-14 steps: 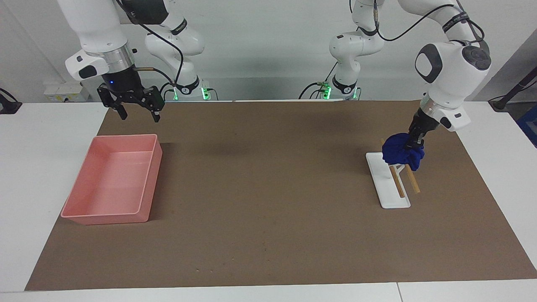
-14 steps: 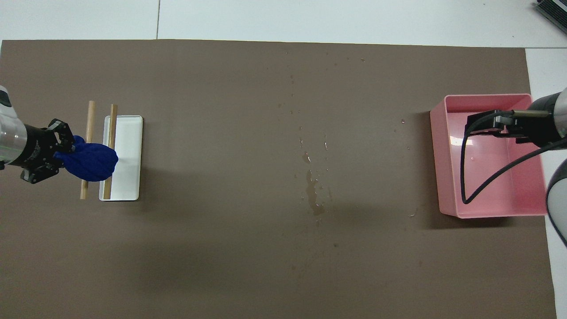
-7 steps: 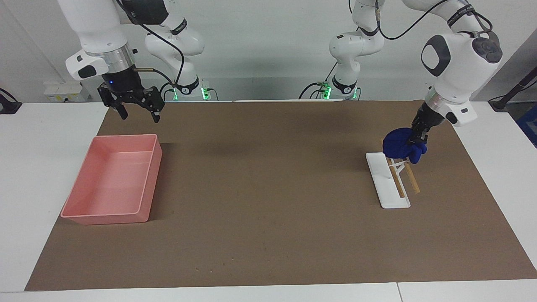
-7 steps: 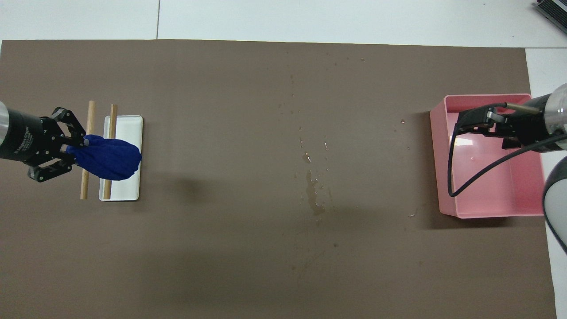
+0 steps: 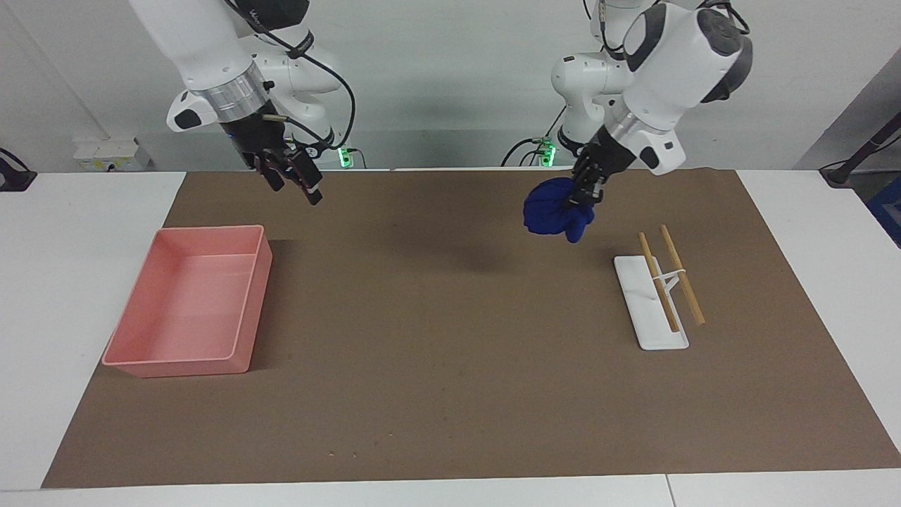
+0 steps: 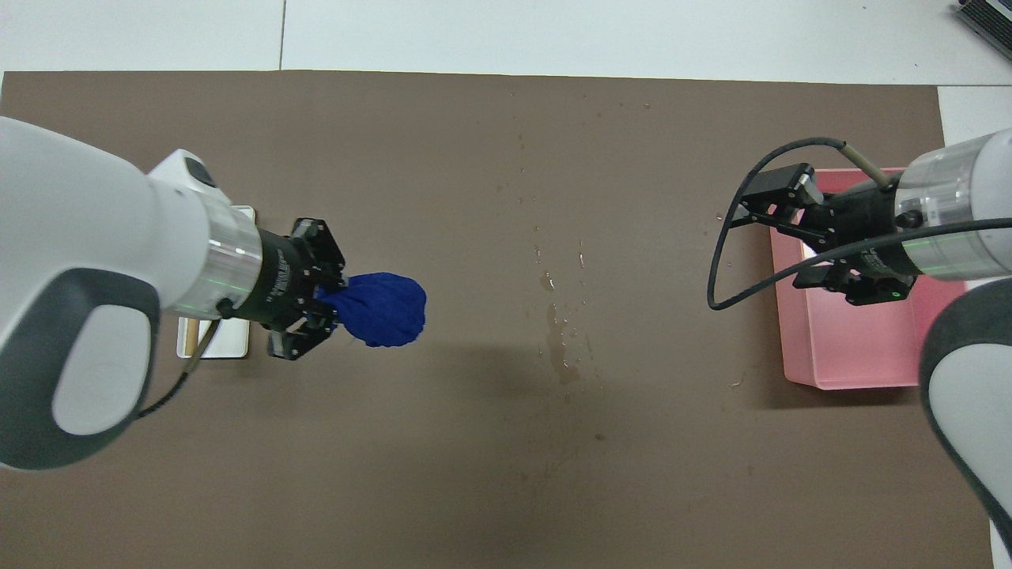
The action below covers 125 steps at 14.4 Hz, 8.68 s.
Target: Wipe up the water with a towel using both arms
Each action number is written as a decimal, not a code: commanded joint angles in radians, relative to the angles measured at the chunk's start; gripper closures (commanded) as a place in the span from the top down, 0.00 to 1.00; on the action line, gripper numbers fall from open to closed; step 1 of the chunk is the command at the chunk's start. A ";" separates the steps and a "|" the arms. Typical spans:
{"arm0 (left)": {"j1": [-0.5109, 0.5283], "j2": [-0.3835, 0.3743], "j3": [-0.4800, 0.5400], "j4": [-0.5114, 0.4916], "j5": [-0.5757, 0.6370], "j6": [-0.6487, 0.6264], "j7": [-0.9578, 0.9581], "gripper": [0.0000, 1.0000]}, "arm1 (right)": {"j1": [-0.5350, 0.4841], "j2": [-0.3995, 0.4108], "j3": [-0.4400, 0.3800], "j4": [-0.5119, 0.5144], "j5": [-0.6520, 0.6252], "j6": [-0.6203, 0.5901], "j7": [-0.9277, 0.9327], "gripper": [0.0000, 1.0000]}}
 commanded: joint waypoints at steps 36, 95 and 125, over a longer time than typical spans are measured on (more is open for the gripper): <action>-0.440 0.013 0.017 -0.028 0.062 0.733 -0.868 0.08 | 0.133 0.000 0.053 -0.050 0.084 0.138 0.479 0.00; 0.075 -0.004 0.273 0.067 0.412 -0.154 1.798 1.00 | 0.223 0.288 0.055 -0.565 0.373 0.826 0.488 0.00; 0.031 -0.023 0.348 0.053 0.406 -0.134 1.801 1.00 | 0.086 0.015 0.047 -0.682 0.280 0.608 0.253 0.00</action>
